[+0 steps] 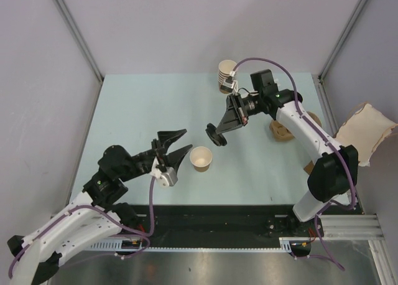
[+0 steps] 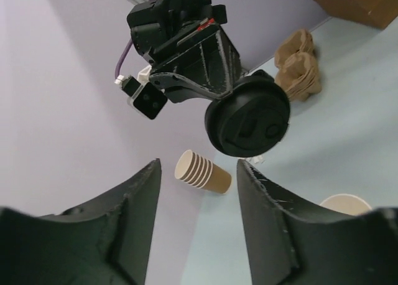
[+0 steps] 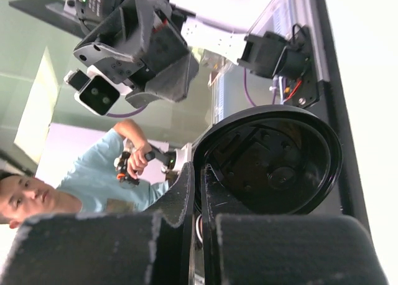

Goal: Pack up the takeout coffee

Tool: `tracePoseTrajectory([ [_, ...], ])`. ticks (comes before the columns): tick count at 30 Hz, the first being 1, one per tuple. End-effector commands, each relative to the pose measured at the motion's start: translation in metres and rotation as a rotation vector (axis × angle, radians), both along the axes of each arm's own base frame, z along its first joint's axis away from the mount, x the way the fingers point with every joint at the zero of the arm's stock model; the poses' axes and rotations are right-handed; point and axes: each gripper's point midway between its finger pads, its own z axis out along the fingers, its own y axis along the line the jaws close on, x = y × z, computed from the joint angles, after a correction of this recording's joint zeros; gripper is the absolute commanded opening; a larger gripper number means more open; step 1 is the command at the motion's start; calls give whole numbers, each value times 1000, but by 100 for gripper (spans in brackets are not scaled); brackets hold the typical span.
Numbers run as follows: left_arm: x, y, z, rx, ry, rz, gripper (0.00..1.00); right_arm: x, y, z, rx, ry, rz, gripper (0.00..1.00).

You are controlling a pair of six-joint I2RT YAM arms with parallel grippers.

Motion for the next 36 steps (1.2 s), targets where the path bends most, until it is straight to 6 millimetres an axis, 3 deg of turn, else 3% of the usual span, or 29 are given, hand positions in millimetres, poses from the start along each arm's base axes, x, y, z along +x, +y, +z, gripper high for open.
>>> tracePoseTrajectory([
  [1, 16, -1, 15, 35, -175, 70, 50, -35, -3, 20, 119, 35, 178, 0],
  [6, 6, -16, -3, 91, -187, -21, 47, -43, 4, 18, 119, 36, 215, 0],
  [16, -1, -26, -35, 191, -153, -81, 39, -55, 13, 16, 119, 37, 258, 0],
  [29, -4, -32, -37, 189, -154, -91, 27, -64, 19, 13, 119, 43, 291, 0],
  [36, -3, -33, -27, 166, -175, -83, 18, -68, 22, 12, 116, 50, 308, 0],
])
